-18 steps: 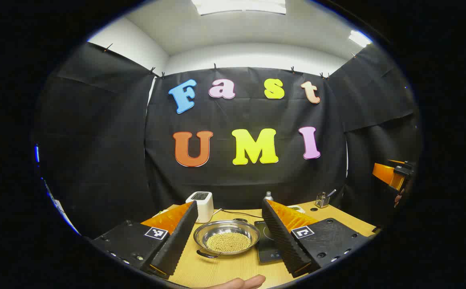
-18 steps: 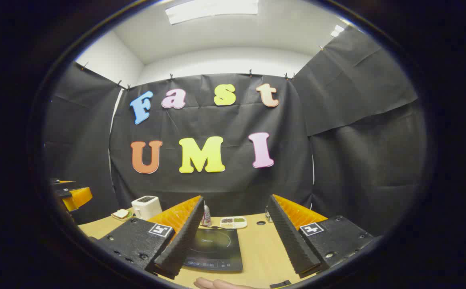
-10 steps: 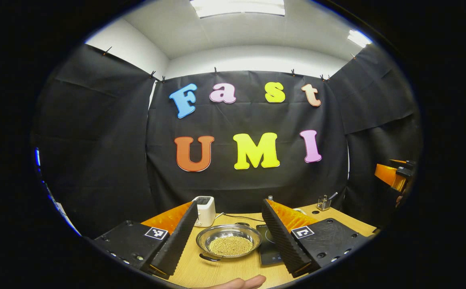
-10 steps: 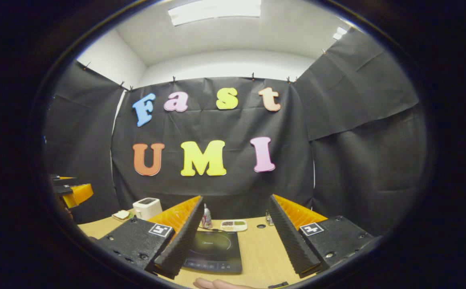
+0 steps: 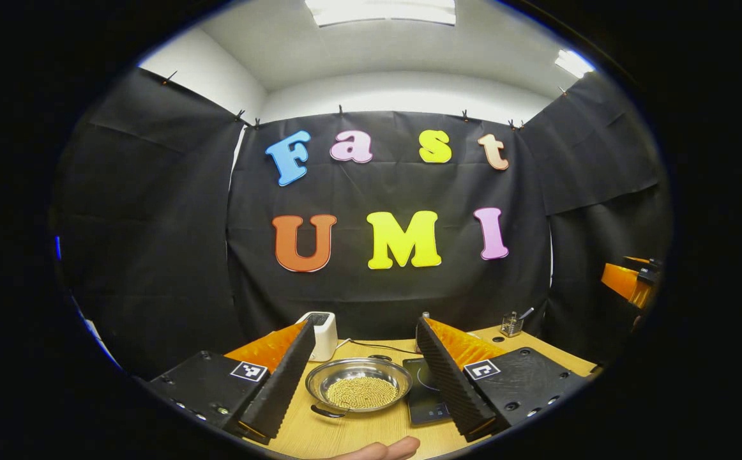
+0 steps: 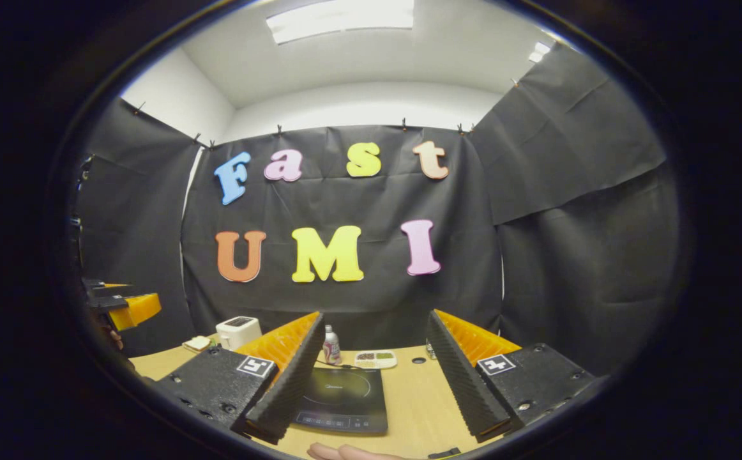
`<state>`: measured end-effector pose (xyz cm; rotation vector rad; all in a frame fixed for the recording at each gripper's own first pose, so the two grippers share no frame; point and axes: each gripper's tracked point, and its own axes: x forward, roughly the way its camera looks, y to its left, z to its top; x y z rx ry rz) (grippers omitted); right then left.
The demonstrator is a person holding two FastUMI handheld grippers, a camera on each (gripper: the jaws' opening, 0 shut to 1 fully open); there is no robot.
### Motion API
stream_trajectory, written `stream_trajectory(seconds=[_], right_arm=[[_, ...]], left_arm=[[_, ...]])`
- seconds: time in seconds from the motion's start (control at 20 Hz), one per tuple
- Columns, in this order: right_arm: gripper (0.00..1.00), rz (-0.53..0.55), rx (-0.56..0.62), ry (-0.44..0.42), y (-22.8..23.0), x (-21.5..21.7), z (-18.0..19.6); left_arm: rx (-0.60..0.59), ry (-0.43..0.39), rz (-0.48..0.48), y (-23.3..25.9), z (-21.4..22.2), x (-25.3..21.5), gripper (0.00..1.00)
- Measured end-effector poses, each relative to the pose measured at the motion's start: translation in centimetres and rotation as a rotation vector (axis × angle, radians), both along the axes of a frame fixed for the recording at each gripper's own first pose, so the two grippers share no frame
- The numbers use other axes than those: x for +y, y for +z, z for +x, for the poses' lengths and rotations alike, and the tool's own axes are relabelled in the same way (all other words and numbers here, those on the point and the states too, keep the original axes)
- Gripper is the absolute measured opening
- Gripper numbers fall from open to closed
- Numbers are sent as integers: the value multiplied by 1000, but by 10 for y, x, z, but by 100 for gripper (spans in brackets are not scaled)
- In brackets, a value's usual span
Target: First push the handle of the pot to place it horizontally, then grasp the pot with both hands and set it on the induction cooktop.
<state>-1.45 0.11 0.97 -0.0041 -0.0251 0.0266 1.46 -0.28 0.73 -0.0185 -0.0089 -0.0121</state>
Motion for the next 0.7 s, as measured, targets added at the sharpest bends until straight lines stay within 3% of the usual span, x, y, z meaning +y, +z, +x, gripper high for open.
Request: stream_trajectory(seconds=[0.3, 0.35, 0.4, 0.45, 0.5, 0.55, 0.6, 0.7], right_arm=[[95, 1, -15, 7, 2, 0, -5], [96, 3, -17, 8, 2, 0, -6], [95, 4, -17, 10, 1, -1, -6], [95, 4, -18, 9, 0, -1, -7], [95, 4, -17, 8, 0, -1, -7], [95, 1, -16, 8, -2, -1, -7], [95, -1, -16, 9, -3, 0, -7], [95, -6, -9, 12, -7, 1, -6]], left_arm=[[64, -20, -92, -21, 16, -1, 94], [94, -28, -105, -28, 20, -2, 99], [131, -34, -109, -37, 21, -1, 84], [166, -57, -112, -45, 23, -5, 82], [190, -83, -114, -50, 25, -11, 68], [202, -98, -110, -53, 29, -13, 70], [221, -109, -100, -59, 32, -14, 52], [254, -103, -65, -76, 39, -13, 42]])
